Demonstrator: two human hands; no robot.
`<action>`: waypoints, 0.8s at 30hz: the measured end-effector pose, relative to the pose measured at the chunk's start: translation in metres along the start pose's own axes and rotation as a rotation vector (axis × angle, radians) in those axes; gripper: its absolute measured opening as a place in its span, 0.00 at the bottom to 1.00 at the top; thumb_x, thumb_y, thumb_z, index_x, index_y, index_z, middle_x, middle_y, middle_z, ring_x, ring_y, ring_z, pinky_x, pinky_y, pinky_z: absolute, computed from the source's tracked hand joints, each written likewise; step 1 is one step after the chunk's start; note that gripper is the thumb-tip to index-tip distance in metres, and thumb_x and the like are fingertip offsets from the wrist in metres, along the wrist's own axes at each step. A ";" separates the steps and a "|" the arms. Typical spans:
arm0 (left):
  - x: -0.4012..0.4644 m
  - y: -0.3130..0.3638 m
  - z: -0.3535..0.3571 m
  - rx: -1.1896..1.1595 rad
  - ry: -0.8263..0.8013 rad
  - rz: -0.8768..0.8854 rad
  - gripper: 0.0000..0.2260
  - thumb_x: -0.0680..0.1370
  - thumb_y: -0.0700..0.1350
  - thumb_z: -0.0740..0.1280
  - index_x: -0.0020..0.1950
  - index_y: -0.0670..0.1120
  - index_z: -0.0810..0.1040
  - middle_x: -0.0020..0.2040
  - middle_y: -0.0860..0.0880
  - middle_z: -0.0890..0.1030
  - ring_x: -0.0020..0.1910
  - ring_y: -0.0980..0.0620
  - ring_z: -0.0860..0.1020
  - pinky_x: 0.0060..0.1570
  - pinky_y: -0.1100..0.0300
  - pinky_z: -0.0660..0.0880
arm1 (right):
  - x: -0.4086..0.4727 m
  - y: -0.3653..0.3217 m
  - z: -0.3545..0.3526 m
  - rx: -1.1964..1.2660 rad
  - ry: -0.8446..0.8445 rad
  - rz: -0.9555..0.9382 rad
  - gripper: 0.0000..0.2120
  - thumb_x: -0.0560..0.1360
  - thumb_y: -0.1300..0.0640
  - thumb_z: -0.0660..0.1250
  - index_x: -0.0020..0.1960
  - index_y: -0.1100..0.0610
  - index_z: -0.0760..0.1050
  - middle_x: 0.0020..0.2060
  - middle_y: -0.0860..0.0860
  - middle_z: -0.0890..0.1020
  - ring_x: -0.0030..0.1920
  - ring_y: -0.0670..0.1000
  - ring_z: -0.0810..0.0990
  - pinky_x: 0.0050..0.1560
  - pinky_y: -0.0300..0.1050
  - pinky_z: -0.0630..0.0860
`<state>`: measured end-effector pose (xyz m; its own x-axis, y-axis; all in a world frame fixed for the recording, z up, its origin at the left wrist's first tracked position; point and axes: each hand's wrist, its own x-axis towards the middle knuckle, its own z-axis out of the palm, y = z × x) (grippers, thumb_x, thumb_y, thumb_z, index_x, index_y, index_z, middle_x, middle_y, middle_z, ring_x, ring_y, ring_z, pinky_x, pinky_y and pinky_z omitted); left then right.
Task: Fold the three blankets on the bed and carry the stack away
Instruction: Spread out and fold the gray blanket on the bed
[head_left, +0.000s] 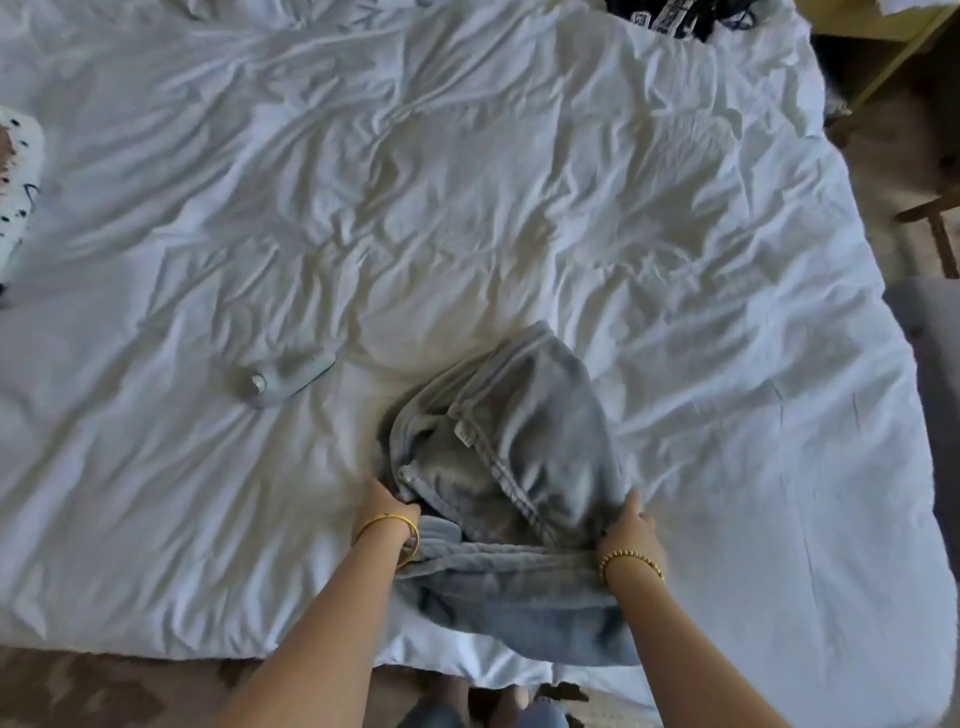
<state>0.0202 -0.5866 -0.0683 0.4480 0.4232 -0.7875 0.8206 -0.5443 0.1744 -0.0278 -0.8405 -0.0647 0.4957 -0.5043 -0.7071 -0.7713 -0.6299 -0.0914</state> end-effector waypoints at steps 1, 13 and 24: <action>0.006 0.002 0.004 -0.014 -0.012 -0.027 0.30 0.74 0.45 0.69 0.70 0.40 0.60 0.67 0.38 0.70 0.65 0.38 0.71 0.64 0.48 0.69 | 0.006 -0.003 0.004 0.001 0.000 -0.013 0.24 0.77 0.58 0.59 0.71 0.55 0.56 0.63 0.61 0.69 0.58 0.64 0.75 0.53 0.54 0.72; -0.033 0.194 -0.065 -0.204 0.019 0.343 0.18 0.78 0.47 0.61 0.64 0.38 0.73 0.60 0.37 0.77 0.59 0.39 0.75 0.53 0.56 0.70 | 0.014 -0.150 -0.124 0.686 -0.057 -0.286 0.11 0.74 0.66 0.61 0.56 0.68 0.73 0.45 0.59 0.77 0.52 0.58 0.77 0.49 0.44 0.70; -0.123 0.382 -0.275 -0.501 0.105 0.553 0.23 0.77 0.53 0.61 0.63 0.37 0.72 0.56 0.38 0.77 0.51 0.40 0.77 0.47 0.54 0.75 | -0.033 -0.292 -0.412 0.750 0.302 -0.551 0.16 0.76 0.58 0.62 0.59 0.68 0.74 0.51 0.60 0.79 0.50 0.54 0.76 0.50 0.41 0.70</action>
<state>0.3757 -0.6476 0.2575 0.8527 0.2638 -0.4510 0.5179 -0.3137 0.7958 0.3458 -0.8829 0.2747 0.8636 -0.4478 -0.2316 -0.4028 -0.3366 -0.8512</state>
